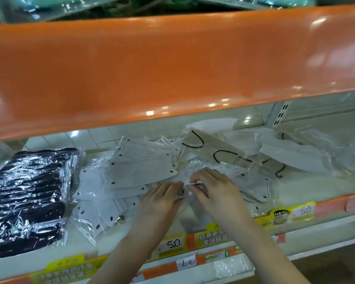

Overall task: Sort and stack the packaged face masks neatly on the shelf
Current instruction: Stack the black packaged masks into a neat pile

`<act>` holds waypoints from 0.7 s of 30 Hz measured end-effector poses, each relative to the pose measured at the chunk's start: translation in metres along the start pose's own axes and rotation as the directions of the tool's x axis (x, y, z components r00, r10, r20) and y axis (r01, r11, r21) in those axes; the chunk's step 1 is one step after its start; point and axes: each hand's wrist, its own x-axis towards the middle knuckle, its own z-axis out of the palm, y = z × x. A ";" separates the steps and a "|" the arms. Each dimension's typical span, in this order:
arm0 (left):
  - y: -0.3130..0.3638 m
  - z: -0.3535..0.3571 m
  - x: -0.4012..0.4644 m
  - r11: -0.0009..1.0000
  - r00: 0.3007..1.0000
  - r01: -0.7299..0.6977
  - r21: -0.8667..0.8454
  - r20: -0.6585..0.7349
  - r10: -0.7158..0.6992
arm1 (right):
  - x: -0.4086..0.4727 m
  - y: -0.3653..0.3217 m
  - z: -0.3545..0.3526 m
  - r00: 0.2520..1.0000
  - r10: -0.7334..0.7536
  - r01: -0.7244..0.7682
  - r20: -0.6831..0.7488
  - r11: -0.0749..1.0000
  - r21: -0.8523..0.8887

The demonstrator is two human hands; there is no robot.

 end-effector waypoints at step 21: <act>-0.039 -0.081 -0.014 0.151 0.537 0.616 -0.773 0.272 -0.799 | 0.013 -0.032 -0.017 0.976 -0.182 0.176 -0.118 0.983 -0.060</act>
